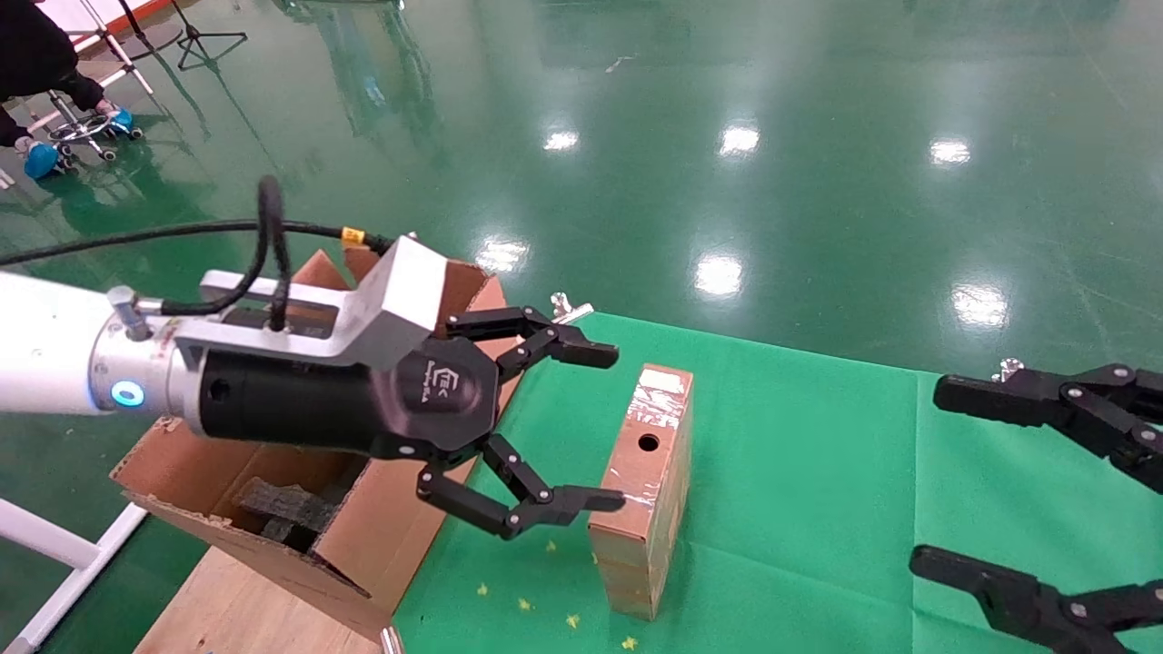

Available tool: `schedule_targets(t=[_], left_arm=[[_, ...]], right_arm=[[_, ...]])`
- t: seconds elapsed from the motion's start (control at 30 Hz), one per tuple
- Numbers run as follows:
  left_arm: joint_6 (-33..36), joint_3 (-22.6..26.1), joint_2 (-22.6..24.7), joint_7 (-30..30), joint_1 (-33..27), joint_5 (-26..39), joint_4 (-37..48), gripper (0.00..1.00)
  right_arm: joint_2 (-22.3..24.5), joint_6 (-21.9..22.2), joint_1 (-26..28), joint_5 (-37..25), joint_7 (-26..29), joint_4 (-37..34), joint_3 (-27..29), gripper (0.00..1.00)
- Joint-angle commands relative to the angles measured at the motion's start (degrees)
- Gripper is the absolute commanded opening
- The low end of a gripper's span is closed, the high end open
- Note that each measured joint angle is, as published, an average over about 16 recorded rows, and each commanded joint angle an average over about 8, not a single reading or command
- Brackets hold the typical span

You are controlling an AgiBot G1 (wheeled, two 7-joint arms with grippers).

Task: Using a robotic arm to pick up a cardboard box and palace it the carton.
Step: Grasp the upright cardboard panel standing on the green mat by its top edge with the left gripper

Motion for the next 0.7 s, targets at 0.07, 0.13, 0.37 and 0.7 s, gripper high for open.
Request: schedule_targets(t=[0.07,0.13,0.37,0.7], left_arm=[[0.1,0.5,-0.4,-0.8,-0.3,1.3,-0.4,1.00],[-0.5,1.6,-0.2,-3.4,-1.7,4.1,-1.3,1.00],[-2.1,6.8,4.9,-18.0,-11.1,16.0,-2.4,1.00],[2.8,18.3,18.6,-45.7,-25.6,35.5,3.5,1.00]], right_arm=[[0.0,0.0,0.0,0.0,0.0,0.0,0.0,0.00],[0.0,0.0,0.0,0.0,0.0,0.0,0.0,0.00],[0.0,0.0,0.0,0.0,0.0,0.0,0.0,0.00],[0.0,0.0,0.0,0.0,0.0,0.0,0.0,0.00]])
